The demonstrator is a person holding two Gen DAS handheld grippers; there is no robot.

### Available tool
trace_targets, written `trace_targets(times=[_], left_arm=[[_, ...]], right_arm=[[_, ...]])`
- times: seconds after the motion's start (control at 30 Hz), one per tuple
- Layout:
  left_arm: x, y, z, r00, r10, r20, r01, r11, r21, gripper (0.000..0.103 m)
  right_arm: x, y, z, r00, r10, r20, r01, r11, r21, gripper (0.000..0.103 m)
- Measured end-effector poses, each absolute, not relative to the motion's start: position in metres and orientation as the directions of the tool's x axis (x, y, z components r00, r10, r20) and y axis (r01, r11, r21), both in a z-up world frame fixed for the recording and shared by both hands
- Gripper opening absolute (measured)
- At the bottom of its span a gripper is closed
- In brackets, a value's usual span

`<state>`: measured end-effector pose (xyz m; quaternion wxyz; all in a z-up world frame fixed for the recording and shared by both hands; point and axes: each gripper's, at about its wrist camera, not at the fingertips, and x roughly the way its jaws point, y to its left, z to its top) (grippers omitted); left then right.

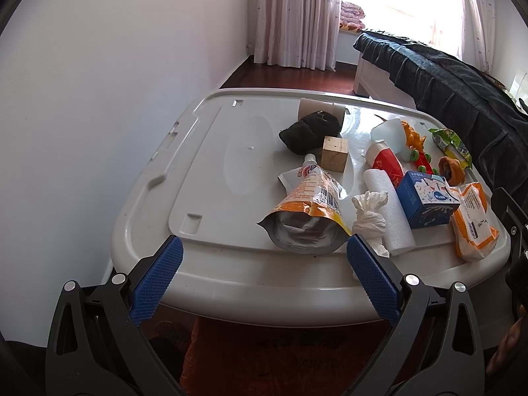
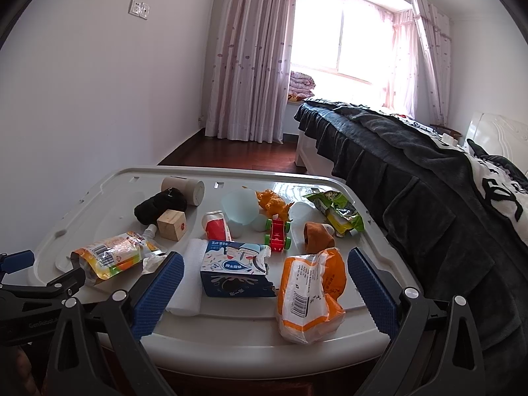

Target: Collect trash

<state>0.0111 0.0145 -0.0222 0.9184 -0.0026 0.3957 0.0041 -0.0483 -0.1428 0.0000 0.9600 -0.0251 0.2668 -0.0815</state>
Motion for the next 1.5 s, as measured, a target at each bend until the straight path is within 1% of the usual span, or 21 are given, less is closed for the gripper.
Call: trace_targets(times=[0.87, 1.03, 1.1, 1.17, 1.23, 1.37, 1.5], left_arm=[[0.011, 0.014, -0.021, 0.686, 0.007, -0.728, -0.01, 1.0, 0.0, 0.097], [0.011, 0.014, -0.021, 0.685, 0.005, -0.728, -0.009, 1.0, -0.001, 0.097], [0.014, 0.018, -0.02, 0.683, -0.027, -0.73, 0.007, 1.0, -0.031, 0.097], [0.02, 0.025, -0.017, 0.677, -0.097, -0.73, 0.043, 0.995, -0.092, 0.097], [0.025, 0.027, -0.014, 0.68, -0.141, -0.72, 0.074, 0.99, -0.124, 0.097], [0.051, 0.01, -0.02, 0.68, -0.12, -0.724, 0.125, 0.991, -0.047, 0.097], [0.078, -0.004, -0.041, 0.63, -0.106, -0.769, 0.165, 0.986, -0.001, 0.096]], right_arm=[[-0.047, -0.141, 0.0, 0.847, -0.167, -0.505, 0.141, 0.986, -0.09, 0.098], [-0.05, -0.14, 0.005, 0.854, -0.169, -0.492, 0.139, 0.985, -0.098, 0.098], [-0.053, -0.14, 0.01, 0.862, -0.18, -0.474, 0.143, 0.983, -0.112, 0.098], [-0.058, -0.141, 0.016, 0.872, -0.194, -0.45, 0.151, 0.98, -0.129, 0.098], [-0.061, -0.142, 0.022, 0.881, -0.191, -0.432, 0.149, 0.98, -0.128, 0.098], [-0.066, -0.145, 0.031, 0.896, -0.173, -0.408, 0.138, 0.984, -0.114, 0.098], [-0.07, -0.147, 0.038, 0.907, -0.174, -0.384, 0.138, 0.983, -0.121, 0.098]])
